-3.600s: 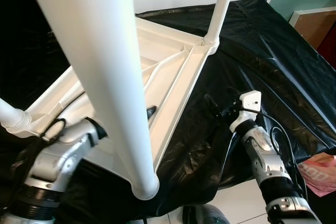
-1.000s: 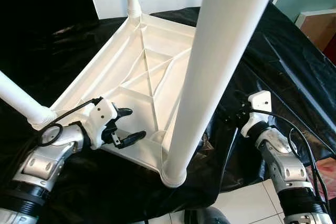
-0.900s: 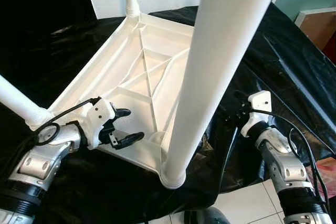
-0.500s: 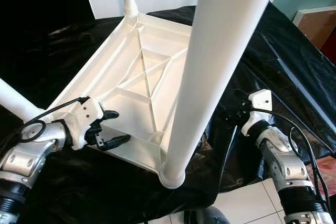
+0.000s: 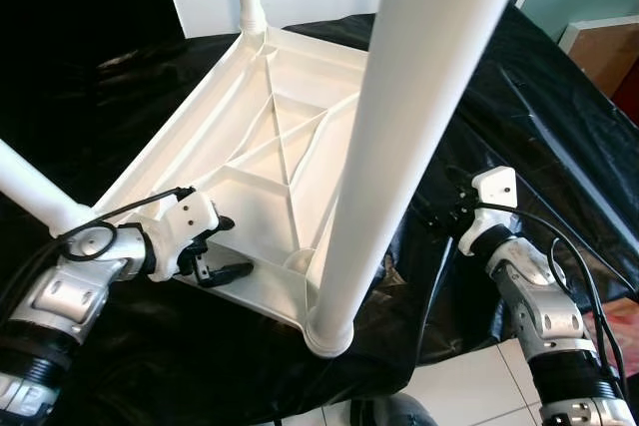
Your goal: Building children table
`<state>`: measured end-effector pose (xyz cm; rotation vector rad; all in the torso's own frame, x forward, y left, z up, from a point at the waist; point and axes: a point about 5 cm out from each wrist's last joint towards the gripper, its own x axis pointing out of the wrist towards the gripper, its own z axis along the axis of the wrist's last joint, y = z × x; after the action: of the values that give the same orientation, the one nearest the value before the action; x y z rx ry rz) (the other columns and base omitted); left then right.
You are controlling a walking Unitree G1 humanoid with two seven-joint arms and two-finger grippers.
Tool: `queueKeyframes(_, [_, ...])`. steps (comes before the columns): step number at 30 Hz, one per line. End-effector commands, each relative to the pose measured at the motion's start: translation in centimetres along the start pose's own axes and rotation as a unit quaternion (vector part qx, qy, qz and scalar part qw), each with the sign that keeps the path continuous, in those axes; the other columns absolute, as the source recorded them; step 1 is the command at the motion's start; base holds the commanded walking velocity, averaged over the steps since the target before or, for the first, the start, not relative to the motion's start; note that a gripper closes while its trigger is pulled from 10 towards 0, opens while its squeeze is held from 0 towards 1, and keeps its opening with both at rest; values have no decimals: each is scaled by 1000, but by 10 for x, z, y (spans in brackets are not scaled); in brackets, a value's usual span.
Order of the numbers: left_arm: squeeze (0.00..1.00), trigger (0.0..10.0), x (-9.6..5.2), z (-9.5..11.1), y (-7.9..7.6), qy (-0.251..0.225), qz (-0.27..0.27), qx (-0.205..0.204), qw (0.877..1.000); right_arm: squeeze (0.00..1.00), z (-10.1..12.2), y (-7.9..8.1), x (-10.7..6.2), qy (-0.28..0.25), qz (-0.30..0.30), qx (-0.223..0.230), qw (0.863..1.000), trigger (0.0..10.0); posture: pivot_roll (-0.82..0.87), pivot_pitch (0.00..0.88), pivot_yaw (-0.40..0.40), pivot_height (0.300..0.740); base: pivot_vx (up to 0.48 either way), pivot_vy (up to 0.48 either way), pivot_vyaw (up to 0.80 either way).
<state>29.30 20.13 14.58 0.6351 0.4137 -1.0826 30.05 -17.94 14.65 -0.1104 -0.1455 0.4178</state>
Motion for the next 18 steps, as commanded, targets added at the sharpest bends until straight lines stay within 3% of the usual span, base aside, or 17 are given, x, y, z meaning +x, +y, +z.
queueKeyframes(1, [0, 10000, 11, -20, -10, 44, 8, -26, 999, 0, -6, 0, -2, 12, -3, 2, 1000, 10000, 32, 160, -53, 740, 0, 0, 0])
queueKeyframes(3, [0, 10000, 15, -18, -10, 44, 2, -43, 998, 0, -5, 0, -2, 11, -3, 1, 1000, 10000, 23, 163, -46, 740, 0, 0, 0])
queueKeyframes(4, [0, 9098, 16, -17, -10, 44, 0, -52, 998, 0, -5, 0, -3, 11, -4, 0, 1000, 10000, 20, 164, -42, 740, 0, 0, 0])
queueKeyframes(5, [0, 9098, 17, -17, -10, 44, -2, -58, 997, 0, -4, -1, -3, 11, -5, -1, 1000, 10000, 20, 164, -42, 740, 0, 0, 0])
queueKeyframes(6, [0, 1176, 18, -17, -10, 45, -3, -61, 997, 0, -4, -1, -4, 11, -7, -1, 1000, 10000, 16, 167, -38, 740, 0, 0, 0])
queueKeyframes(7, [0, 0, 19, -16, -9, 40, 1, -65, 997, 0, -4, -2, -5, 11, -9, -2, 1000, 10000, 15, 167, -38, 740, 0, 0, 0])
queueKeyframes(18, [0, 0, 24, -4, 0, -7, 44, -84, 995, 0, -4, -2, -6, 11, -16, -2, 1000, 10000, 12, 170, -36, 740, 0, 0, 0])
